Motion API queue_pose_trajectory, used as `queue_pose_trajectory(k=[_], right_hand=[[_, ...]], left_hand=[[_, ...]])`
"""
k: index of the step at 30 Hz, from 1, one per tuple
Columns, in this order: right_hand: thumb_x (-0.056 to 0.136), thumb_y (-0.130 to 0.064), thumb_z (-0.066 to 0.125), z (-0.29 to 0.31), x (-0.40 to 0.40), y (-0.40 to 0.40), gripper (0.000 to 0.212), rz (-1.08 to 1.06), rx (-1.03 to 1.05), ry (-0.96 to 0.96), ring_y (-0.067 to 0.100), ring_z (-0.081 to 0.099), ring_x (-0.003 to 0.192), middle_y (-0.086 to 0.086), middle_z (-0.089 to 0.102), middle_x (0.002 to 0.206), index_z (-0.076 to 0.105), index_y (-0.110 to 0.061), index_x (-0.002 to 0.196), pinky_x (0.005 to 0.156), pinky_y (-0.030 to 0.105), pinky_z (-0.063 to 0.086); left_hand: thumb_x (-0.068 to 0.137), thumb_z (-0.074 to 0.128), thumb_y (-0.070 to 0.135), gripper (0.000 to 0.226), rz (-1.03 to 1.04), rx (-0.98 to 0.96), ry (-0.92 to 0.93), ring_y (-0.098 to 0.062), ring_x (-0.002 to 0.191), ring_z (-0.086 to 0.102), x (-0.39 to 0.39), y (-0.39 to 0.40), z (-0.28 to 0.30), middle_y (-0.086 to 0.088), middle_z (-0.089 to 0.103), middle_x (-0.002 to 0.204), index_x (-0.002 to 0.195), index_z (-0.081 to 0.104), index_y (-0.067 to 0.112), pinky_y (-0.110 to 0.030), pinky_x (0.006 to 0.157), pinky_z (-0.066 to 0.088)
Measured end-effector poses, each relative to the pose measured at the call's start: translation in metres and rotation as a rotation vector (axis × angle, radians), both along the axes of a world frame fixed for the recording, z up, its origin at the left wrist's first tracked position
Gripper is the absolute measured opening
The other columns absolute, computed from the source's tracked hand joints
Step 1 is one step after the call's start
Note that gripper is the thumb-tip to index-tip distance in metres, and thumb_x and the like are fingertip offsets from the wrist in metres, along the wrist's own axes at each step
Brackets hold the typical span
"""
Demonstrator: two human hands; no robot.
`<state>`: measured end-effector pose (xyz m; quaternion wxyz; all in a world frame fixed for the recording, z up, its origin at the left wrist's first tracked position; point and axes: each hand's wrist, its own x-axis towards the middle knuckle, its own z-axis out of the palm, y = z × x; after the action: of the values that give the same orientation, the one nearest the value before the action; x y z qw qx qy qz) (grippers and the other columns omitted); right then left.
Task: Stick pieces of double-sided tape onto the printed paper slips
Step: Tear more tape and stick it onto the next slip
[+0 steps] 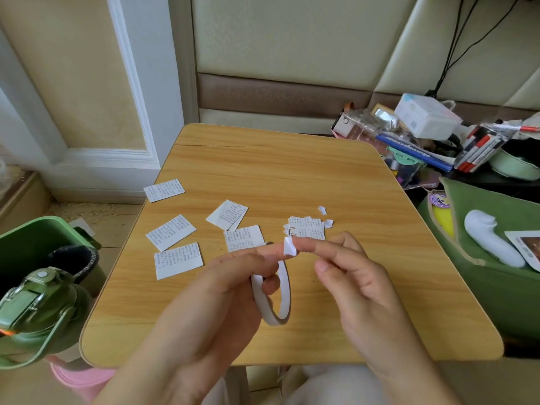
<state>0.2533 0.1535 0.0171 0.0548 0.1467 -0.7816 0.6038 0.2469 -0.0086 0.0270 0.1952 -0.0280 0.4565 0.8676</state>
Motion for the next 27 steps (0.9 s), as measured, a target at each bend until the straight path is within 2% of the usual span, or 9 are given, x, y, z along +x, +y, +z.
queue_pose_trajectory(k=[2,7,10,12,14,19,23,27], right_hand=[[0.090,-0.027,0.048,0.000,-0.001,0.001,0.031,-0.018,0.058,0.030,0.004,0.053,0.084,-0.014,0.050,0.087,0.070,-0.042,0.107,0.083,0.009,0.034],[0.089,-0.025,0.043,-0.002,-0.003,0.003,0.037,-0.073,0.167,0.110,0.009,0.052,0.082,-0.008,0.049,0.086,0.069,-0.042,0.109,0.078,0.010,0.035],[0.089,-0.024,0.042,-0.005,-0.003,0.003,0.040,-0.125,0.258,0.175,0.014,0.053,0.087,-0.009,0.048,0.086,0.067,-0.044,0.111,0.085,0.023,0.036],[0.089,-0.024,0.040,-0.005,-0.004,0.003,0.041,-0.147,0.319,0.213,0.014,0.052,0.090,-0.013,0.047,0.085,0.065,-0.048,0.113,0.089,0.036,0.039],[0.089,-0.023,0.040,-0.006,-0.004,0.003,0.042,-0.172,0.364,0.258,0.011,0.052,0.091,-0.015,0.045,0.084,0.063,-0.048,0.114,0.090,0.043,0.039],[0.089,-0.023,0.041,-0.008,-0.004,0.003,0.042,-0.222,0.434,0.302,0.007,0.051,0.091,-0.014,0.045,0.083,0.064,-0.045,0.115,0.093,0.029,0.031],[0.084,-0.027,0.042,-0.016,-0.006,0.013,0.039,-0.300,0.412,0.256,0.007,0.053,0.089,-0.019,0.047,0.085,0.064,-0.046,0.110,0.088,0.039,0.042],[0.083,-0.034,0.047,-0.010,-0.002,0.016,0.031,-0.338,0.393,0.262,0.004,0.052,0.085,-0.020,0.046,0.085,0.064,-0.046,0.106,0.083,0.021,0.040]], left_hand=[[0.043,0.068,0.025,0.049,0.006,0.009,-0.017,-0.009,0.053,0.043,0.001,-0.001,0.001,0.004,0.050,0.061,0.085,0.076,0.001,-0.026,0.056,0.031],[0.043,0.068,0.023,0.048,0.004,0.006,-0.036,-0.008,0.053,0.043,0.001,-0.001,0.002,0.005,0.051,0.061,0.084,0.076,0.001,-0.026,0.058,0.030],[0.044,0.066,0.017,0.042,0.009,0.001,-0.048,-0.008,0.053,0.043,0.000,-0.001,0.002,0.004,0.049,0.061,0.082,0.076,0.001,-0.025,0.058,0.032],[0.042,0.067,0.021,0.044,0.015,-0.006,-0.048,-0.008,0.054,0.043,0.000,-0.001,0.002,0.004,0.049,0.061,0.080,0.076,0.003,-0.025,0.058,0.031],[0.042,0.068,0.024,0.043,0.017,-0.009,-0.044,-0.008,0.054,0.043,-0.001,-0.002,0.002,0.005,0.049,0.062,0.079,0.076,0.003,-0.025,0.058,0.032],[0.050,0.064,0.013,0.032,0.009,-0.023,-0.034,-0.009,0.053,0.042,0.000,-0.001,0.003,0.004,0.047,0.062,0.078,0.076,0.003,-0.024,0.058,0.032],[0.045,0.065,0.013,0.035,0.031,0.017,0.012,-0.009,0.052,0.043,0.000,-0.007,0.010,0.003,0.051,0.061,0.076,0.076,0.003,-0.020,0.051,0.037],[0.041,0.046,0.003,0.047,-0.021,-0.023,0.096,-0.011,0.052,0.036,0.001,-0.008,0.024,-0.003,0.035,0.063,0.078,0.076,0.002,-0.023,0.058,0.029]])
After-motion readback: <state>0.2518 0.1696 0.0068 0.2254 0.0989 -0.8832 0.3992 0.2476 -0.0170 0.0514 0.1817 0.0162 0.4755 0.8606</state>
